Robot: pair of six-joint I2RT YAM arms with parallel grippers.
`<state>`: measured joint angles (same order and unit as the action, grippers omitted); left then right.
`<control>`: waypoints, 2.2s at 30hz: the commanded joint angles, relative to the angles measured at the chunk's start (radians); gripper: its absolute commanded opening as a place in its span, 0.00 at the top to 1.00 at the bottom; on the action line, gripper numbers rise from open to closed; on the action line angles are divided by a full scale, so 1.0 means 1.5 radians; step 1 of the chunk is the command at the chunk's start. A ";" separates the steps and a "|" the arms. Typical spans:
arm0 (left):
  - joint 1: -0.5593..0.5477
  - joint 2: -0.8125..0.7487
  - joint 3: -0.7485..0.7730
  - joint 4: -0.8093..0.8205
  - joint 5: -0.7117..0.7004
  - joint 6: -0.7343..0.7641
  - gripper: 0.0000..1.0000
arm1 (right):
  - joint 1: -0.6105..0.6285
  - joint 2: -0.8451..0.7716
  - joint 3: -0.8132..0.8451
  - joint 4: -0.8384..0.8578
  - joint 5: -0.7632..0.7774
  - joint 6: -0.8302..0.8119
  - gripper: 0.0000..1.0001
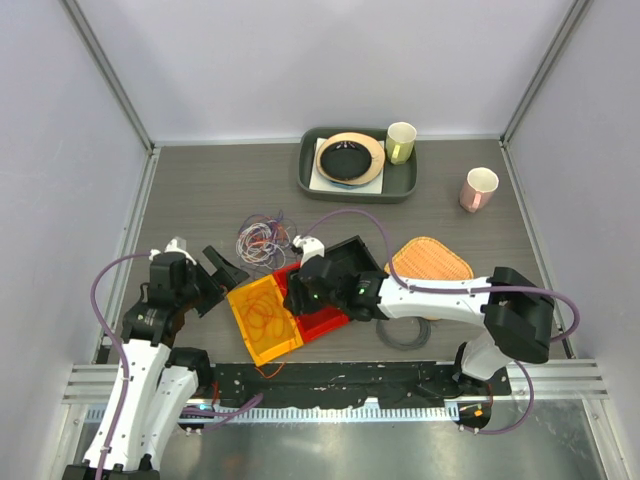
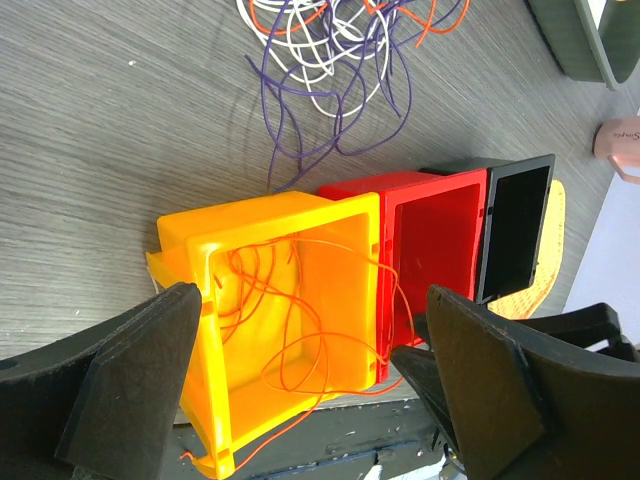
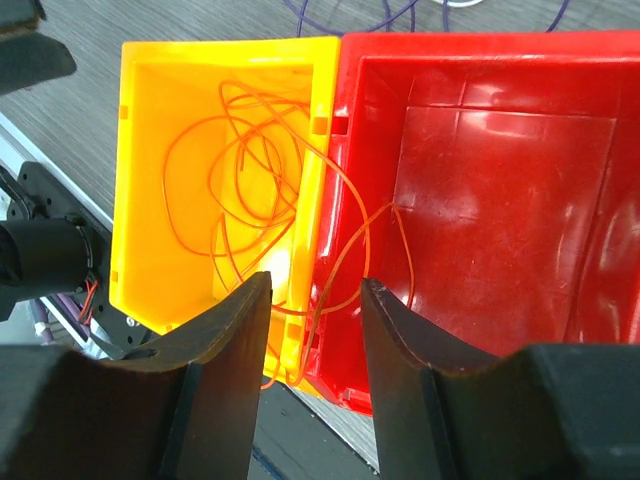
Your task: Untangle the cables
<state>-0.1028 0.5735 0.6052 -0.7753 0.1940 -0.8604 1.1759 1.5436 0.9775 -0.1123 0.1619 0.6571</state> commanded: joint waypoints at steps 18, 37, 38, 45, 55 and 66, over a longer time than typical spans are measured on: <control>0.001 0.001 0.006 0.032 0.018 -0.001 0.00 | 0.027 -0.044 0.029 0.054 -0.006 -0.087 0.99; 0.002 -0.012 0.008 0.021 -0.010 -0.008 0.00 | 0.114 -0.018 0.104 0.080 0.079 -0.182 0.99; 0.001 -0.013 0.008 0.020 -0.009 -0.008 0.00 | 0.114 -0.012 0.101 0.080 0.089 -0.170 0.99; 0.001 -0.010 0.007 0.022 -0.006 -0.008 0.00 | 0.106 0.077 0.119 0.083 0.047 -0.145 0.99; 0.001 -0.007 0.006 0.020 0.006 -0.007 0.00 | 0.079 0.151 0.161 0.084 0.041 -0.156 0.96; 0.001 0.001 0.008 0.020 0.006 -0.005 0.00 | 0.085 -0.001 0.099 0.090 -0.015 -0.277 0.53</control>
<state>-0.1028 0.5735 0.6052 -0.7609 0.1856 -0.8646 1.2907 1.6844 1.1564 -0.0319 0.1772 0.3561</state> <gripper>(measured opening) 0.996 0.432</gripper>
